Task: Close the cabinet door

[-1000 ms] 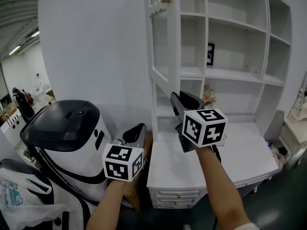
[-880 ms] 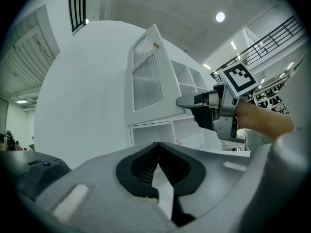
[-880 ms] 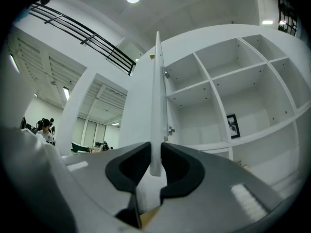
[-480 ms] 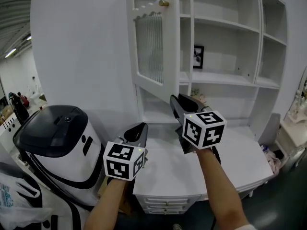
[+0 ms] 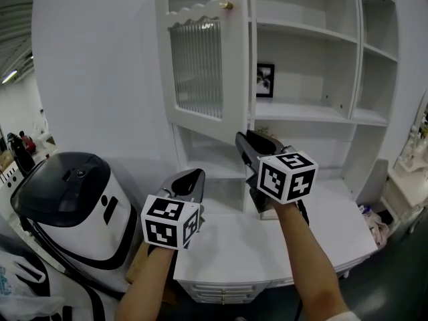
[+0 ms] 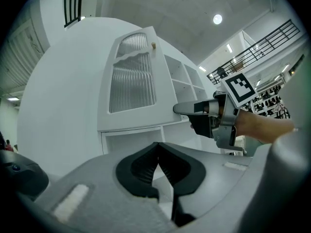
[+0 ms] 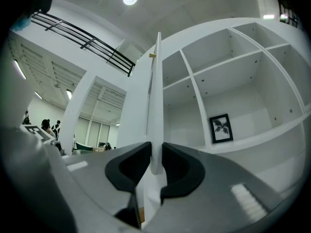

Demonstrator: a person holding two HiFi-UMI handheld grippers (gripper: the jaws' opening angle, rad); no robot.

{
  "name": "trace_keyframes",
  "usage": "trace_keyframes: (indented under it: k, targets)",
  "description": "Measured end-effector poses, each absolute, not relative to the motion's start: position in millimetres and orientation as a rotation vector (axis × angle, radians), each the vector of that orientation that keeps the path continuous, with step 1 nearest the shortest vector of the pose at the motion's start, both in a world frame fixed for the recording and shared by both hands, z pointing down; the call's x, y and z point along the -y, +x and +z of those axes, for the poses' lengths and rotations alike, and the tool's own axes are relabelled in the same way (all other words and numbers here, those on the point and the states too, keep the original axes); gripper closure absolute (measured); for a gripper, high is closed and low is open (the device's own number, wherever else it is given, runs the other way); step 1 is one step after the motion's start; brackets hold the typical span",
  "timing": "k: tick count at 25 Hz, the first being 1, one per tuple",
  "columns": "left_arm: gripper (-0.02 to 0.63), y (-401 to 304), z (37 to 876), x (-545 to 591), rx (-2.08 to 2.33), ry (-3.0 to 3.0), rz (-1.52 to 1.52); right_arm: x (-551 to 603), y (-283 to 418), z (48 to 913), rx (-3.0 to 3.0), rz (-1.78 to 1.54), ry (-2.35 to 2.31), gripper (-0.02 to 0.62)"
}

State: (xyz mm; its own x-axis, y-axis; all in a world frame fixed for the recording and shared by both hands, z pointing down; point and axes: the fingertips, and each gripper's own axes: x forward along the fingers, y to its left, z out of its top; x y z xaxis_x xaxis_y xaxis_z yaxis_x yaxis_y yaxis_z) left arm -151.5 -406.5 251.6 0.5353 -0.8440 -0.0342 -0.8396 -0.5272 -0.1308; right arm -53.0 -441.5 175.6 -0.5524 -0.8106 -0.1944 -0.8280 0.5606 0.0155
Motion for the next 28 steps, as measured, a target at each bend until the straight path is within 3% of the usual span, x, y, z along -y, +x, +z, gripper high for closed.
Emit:
trace_keyframes:
  k: [28]
  targets:
    - [0.604,-97,251,486,-1.415,-2.633,-0.065,521,0,175,-2.595,0.188,-1.376,0.498]
